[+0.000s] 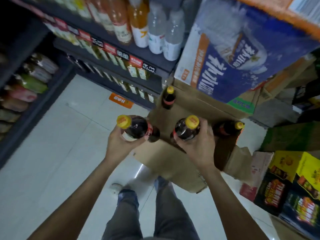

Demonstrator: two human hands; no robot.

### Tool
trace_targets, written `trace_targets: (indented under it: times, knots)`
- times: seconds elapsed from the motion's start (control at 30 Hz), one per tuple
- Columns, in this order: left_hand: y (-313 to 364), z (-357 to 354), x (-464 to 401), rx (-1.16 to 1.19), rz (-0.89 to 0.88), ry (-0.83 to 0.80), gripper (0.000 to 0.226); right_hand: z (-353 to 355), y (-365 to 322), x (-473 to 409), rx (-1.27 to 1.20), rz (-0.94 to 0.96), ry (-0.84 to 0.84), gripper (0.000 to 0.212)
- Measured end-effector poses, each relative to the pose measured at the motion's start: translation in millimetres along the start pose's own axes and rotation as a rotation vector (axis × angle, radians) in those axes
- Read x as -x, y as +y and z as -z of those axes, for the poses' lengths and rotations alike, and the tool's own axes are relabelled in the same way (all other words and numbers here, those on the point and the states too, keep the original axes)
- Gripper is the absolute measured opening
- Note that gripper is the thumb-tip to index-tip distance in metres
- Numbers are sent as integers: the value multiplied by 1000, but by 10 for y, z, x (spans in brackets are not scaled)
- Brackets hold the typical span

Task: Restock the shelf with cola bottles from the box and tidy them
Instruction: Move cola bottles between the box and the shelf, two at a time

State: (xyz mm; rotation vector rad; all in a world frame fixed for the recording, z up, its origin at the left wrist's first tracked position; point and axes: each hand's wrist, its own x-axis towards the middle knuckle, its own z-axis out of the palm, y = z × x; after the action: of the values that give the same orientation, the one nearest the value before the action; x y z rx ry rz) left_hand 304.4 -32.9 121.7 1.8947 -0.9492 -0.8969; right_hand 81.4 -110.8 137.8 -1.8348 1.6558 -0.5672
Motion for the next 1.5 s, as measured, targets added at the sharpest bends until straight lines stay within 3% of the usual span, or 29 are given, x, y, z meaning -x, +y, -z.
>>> trace_targets:
  times: [0.27, 0.4, 0.77, 1.1, 1.33, 1.5]
  knots:
    - [-286, 1831, 1081, 277, 28, 430, 69, -737, -1477, 648, -273, 201, -447, 61]
    - [-663, 2698, 1645, 390, 44, 595, 65, -1370, -2248, 1115, -294, 326, -549, 59]
    - [-1514, 5050, 2613, 307, 23, 1020, 69, -3087, -4632, 2374, -365, 739, -909, 68]
    - [-2068, 7087, 2855, -16, 70, 1419, 65, -4579, -6957, 3320, -410, 1148, -1046, 61]
    - [-2354, 8723, 2991, -78, 42, 1626, 64, -5446, -8533, 4063, -580, 1290, -1079, 61]
    - [-2721, 9953, 3110, -107, -44, 1683, 66, -6060, -9465, 4679, -681, 1349, -1024, 63]
